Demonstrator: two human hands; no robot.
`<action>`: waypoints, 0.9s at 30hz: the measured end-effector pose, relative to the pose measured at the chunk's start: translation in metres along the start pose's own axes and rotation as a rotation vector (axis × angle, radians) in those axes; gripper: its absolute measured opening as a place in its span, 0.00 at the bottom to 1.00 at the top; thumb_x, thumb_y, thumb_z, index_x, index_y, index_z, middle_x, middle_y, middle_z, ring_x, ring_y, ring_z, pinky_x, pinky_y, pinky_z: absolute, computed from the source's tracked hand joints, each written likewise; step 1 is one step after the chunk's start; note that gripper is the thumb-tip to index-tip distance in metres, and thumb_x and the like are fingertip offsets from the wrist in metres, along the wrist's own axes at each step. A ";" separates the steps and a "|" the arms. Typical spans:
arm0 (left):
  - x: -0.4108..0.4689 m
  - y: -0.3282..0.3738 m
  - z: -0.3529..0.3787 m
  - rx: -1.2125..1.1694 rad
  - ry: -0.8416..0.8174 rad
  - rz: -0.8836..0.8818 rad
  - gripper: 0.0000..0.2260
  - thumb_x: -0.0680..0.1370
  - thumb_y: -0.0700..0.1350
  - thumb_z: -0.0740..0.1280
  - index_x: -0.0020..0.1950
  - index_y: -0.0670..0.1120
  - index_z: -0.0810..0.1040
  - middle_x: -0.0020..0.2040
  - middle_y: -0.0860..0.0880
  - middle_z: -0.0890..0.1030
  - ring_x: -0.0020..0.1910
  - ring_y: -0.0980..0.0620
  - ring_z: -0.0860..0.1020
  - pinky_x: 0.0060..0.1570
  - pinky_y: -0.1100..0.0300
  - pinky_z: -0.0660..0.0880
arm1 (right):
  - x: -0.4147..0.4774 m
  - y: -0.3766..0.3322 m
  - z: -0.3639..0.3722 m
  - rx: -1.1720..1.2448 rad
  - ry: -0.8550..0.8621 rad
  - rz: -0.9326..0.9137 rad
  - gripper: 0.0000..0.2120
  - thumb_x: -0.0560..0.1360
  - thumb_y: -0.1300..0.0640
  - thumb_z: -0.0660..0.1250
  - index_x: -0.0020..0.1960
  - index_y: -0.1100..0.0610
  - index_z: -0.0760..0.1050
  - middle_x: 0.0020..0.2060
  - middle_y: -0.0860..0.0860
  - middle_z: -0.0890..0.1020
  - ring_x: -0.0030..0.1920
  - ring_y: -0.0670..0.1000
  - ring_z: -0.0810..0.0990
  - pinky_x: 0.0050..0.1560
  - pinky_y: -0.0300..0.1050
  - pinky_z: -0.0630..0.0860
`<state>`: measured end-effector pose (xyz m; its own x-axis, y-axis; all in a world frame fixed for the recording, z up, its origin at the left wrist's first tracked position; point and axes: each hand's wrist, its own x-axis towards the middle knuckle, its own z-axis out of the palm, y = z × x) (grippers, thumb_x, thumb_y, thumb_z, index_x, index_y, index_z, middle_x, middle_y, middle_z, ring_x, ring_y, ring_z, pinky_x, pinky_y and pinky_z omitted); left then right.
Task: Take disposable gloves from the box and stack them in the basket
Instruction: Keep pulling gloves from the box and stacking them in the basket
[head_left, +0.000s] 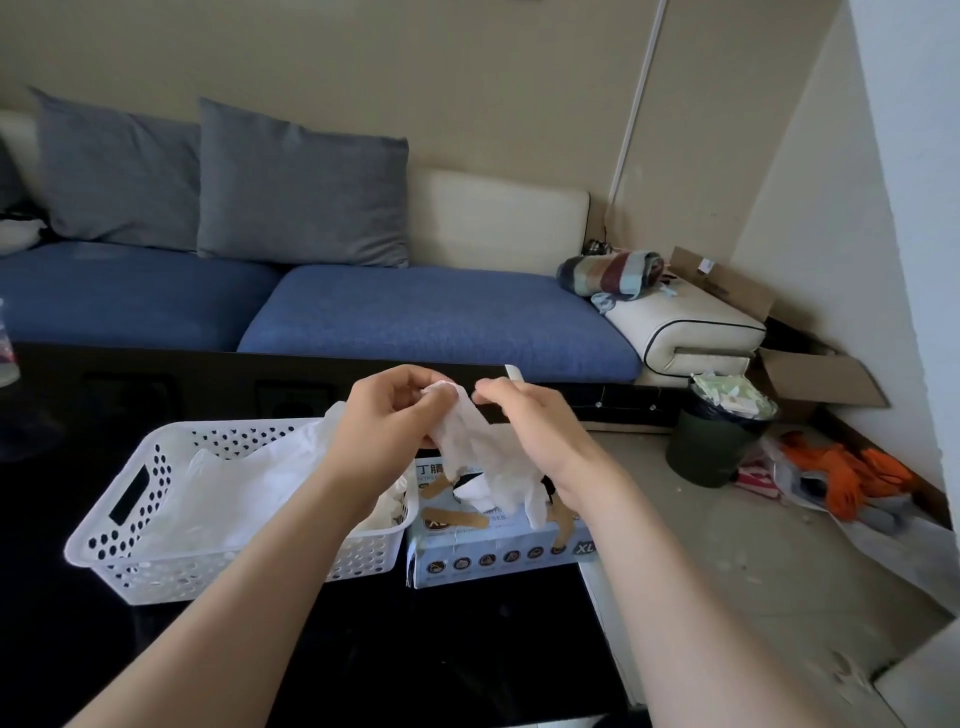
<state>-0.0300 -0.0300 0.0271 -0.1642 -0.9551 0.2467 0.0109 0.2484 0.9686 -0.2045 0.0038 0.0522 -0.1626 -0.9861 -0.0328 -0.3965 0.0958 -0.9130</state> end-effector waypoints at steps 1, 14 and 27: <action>0.001 0.000 -0.001 -0.009 0.012 -0.002 0.05 0.82 0.43 0.70 0.52 0.42 0.84 0.44 0.44 0.87 0.44 0.47 0.86 0.46 0.52 0.84 | -0.001 -0.001 0.002 0.012 -0.084 -0.020 0.23 0.77 0.35 0.67 0.62 0.49 0.85 0.57 0.46 0.84 0.59 0.45 0.80 0.59 0.45 0.75; -0.005 0.013 -0.026 0.009 0.061 -0.008 0.08 0.76 0.51 0.77 0.48 0.46 0.88 0.42 0.46 0.88 0.40 0.50 0.86 0.36 0.58 0.80 | 0.000 -0.008 0.025 -0.224 -0.085 -0.241 0.18 0.79 0.55 0.66 0.30 0.51 0.76 0.27 0.45 0.75 0.39 0.51 0.77 0.45 0.51 0.72; -0.013 0.024 -0.050 0.260 0.098 0.143 0.14 0.84 0.52 0.67 0.44 0.51 0.88 0.40 0.50 0.85 0.36 0.57 0.79 0.36 0.64 0.76 | -0.006 -0.022 0.053 -0.228 -0.197 -0.250 0.13 0.72 0.63 0.63 0.29 0.55 0.76 0.25 0.44 0.69 0.29 0.46 0.66 0.37 0.46 0.63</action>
<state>0.0221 -0.0199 0.0485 -0.0828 -0.9154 0.3939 -0.2277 0.4022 0.8868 -0.1469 0.0006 0.0513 0.1326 -0.9878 0.0812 -0.5964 -0.1449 -0.7895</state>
